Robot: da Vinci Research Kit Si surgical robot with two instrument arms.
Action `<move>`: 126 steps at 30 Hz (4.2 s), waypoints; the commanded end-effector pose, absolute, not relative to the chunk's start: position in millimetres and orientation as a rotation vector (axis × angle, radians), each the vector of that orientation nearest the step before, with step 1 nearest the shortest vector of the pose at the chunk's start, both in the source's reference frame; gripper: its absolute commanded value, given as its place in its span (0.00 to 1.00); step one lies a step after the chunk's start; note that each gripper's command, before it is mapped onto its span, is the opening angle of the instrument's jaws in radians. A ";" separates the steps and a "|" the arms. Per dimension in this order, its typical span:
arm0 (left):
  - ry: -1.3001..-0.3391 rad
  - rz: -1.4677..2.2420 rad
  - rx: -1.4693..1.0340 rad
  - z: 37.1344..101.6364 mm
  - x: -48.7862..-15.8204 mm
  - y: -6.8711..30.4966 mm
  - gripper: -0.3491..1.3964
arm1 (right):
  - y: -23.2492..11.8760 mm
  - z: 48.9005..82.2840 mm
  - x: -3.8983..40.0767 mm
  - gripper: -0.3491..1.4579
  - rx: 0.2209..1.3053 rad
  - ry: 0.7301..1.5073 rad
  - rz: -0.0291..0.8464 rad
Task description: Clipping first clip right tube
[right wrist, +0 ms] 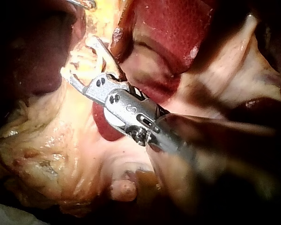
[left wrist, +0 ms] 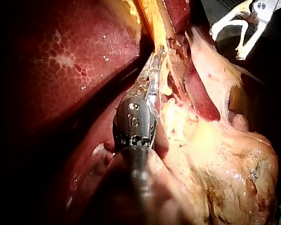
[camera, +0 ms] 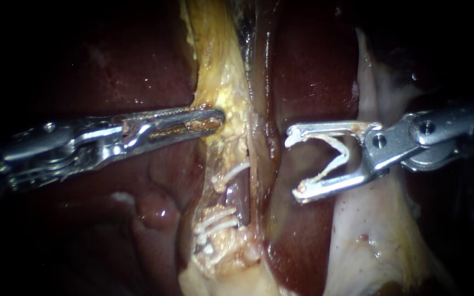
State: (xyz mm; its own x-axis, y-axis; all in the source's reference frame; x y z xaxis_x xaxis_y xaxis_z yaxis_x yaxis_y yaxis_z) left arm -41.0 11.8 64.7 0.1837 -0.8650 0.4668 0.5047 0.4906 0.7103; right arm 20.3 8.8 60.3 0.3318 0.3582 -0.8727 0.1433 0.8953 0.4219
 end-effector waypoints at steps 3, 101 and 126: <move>-0.968 -1.012 0.447 64.5 -41.0 11.7 0.00 | 8.8 60.2 20.3 0.52 0.473 1.238 0.145; -1.041 -1.071 0.423 52.9 -33.5 11.6 0.00 | -0.8 74.2 32.3 0.49 0.949 1.156 0.270; -1.041 -1.070 0.422 53.5 -33.5 11.6 0.00 | -0.4 77.4 33.0 0.20 0.923 1.141 0.301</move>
State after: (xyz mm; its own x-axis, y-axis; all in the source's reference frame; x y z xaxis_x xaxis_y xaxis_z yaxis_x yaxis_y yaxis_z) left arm -33.5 11.7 53.5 0.0913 -0.8688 0.4867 0.5110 0.4604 0.7259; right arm 33.0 -0.2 77.6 0.4228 0.6314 -0.6500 0.2281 0.6201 0.7507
